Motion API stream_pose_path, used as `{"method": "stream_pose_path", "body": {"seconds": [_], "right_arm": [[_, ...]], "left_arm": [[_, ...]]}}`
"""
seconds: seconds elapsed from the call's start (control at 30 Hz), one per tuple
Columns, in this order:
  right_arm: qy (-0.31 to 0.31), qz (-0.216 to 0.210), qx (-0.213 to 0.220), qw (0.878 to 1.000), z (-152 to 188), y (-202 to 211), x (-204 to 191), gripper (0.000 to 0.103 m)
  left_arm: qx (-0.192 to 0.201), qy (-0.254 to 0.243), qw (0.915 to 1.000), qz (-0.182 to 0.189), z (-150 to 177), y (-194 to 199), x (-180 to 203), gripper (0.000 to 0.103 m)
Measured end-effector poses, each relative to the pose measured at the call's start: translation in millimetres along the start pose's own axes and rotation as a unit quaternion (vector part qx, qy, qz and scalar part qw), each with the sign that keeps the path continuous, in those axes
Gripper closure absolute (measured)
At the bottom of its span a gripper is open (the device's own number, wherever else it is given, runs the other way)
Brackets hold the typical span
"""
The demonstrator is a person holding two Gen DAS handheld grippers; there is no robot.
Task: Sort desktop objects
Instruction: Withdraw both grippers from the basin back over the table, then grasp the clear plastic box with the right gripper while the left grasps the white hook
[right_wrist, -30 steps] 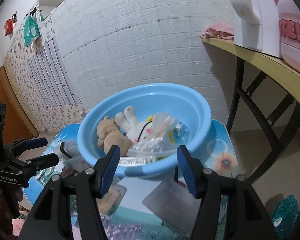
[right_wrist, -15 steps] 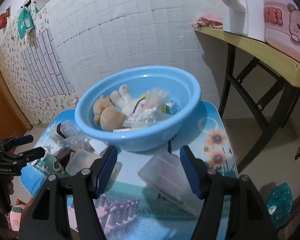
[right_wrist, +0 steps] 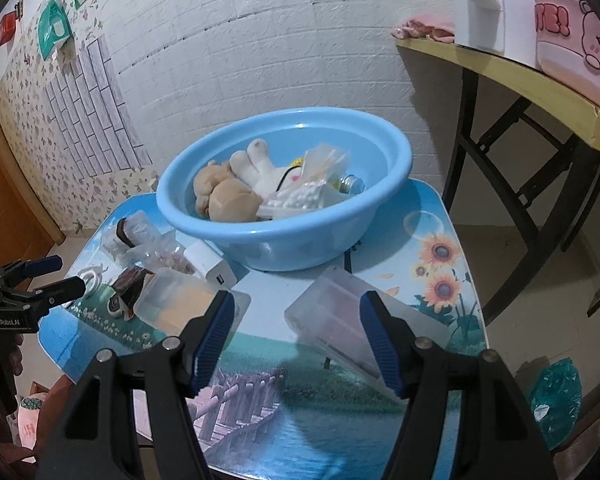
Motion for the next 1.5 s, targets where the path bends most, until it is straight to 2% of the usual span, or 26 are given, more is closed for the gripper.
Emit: {"method": "stream_pose_path", "body": {"seconds": [0.2, 0.37, 0.6, 0.7, 0.8, 1.0, 1.13, 1.3, 1.5], "right_arm": [[-0.006, 0.007, -0.007, 1.000, 5.8, -2.4, 7.5, 0.038], [-0.030, 0.019, -0.020, 0.999, 11.5, -8.8, 22.6, 0.037], [-0.021, 0.024, -0.030, 0.999, 19.0, -14.1, 26.6, 0.036], [-0.018, 0.027, -0.030, 0.999, 23.1, -14.2, 30.4, 0.026], [-0.013, 0.029, -0.026, 0.999, 26.3, -12.2, 34.1, 0.025], [-0.010, 0.042, -0.029, 0.999, 31.1, -14.7, 45.6, 0.016], [0.001, 0.038, -0.028, 0.999, 31.0, -16.4, 49.1, 0.003], [0.033, 0.045, -0.007, 0.998, 23.0, -26.7, 52.6, 0.003], [0.072, 0.019, -0.010, 0.997, 19.4, -39.5, 43.0, 0.003]], "left_arm": [[0.002, 0.002, 1.0000, -0.009, 5.9, 5.5, -10.7, 0.001], [-0.003, 0.029, 0.9994, -0.016, 18.0, 5.0, -33.9, 0.001], [0.008, 0.042, 0.9989, -0.020, 26.9, 11.0, -49.1, 0.001], [0.016, 0.045, 0.9987, -0.017, 29.3, 14.5, -53.6, 0.001], [0.021, 0.048, 0.9985, -0.014, 31.4, 16.5, -57.6, 0.001], [0.022, 0.063, 0.9977, -0.009, 41.0, 17.7, -69.1, 0.001], [0.024, 0.070, 0.9972, -0.007, 46.8, 17.8, -77.6, 0.001], [0.023, 0.077, 0.9967, -0.016, 50.9, 14.8, -89.1, 0.001], [0.026, 0.084, 0.9958, -0.025, 55.0, 6.9, -101.9, 0.001]]}}
Point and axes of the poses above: each gripper's, at about its wrist camera, not at the fingertips, and y roughly against the way its jaws point, x to its right, z to its underside, the point moved 2 cm from there along -y, roughly the way its jaws point, and after that the axes turned 8 degrees about z, right-handed, at the moved point
